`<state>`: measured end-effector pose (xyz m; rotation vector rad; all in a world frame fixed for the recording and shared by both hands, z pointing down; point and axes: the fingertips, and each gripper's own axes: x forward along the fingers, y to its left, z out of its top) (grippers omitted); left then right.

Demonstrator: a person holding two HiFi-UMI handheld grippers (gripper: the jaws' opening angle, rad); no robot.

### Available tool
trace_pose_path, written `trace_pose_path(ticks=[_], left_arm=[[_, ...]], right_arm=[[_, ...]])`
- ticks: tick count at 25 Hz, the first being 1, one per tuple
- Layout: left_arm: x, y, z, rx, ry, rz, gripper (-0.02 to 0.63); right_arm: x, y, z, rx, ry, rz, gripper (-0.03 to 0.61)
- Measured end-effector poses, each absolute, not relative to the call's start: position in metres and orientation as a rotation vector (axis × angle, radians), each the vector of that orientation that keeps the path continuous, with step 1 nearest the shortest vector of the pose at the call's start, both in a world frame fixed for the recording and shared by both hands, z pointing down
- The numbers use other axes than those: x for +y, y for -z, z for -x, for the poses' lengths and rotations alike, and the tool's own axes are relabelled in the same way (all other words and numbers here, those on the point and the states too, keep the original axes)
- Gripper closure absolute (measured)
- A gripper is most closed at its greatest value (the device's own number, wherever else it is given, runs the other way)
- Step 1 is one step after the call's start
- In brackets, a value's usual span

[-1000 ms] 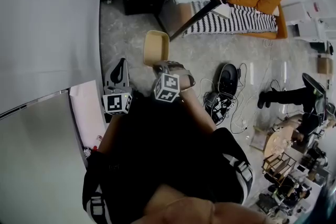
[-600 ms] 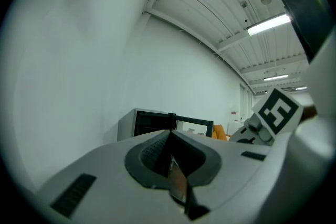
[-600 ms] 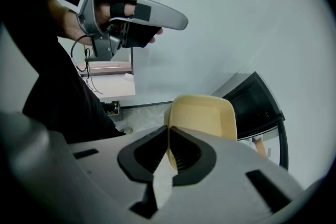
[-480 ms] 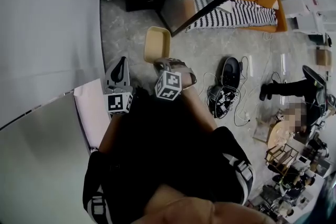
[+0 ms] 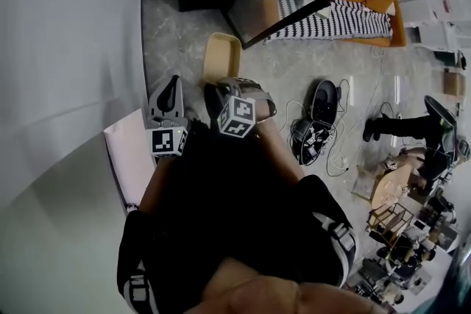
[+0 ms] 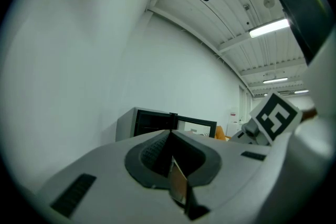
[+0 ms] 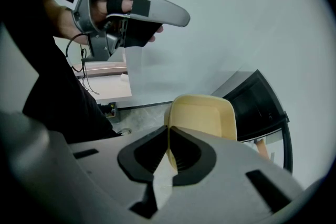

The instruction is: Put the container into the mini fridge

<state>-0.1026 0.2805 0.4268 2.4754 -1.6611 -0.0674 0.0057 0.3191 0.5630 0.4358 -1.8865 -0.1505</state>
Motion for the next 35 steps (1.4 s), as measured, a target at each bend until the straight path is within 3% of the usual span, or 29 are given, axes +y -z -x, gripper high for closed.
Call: trace_pose_path(ticks=[21,35], left_arm=[[0.050,-0.425,0.037,-1.730,-0.007,-2.396,0.608],[-0.029,-0.426,0.028,-1.822,-0.058,-2.387,0.609]], right_arm=[[0.081,-0.566,-0.061,-1.939,0.210,-0.355,0.566],[-0.020,-0.586,-0.075,-1.918,0.188,-0.360,0.566]])
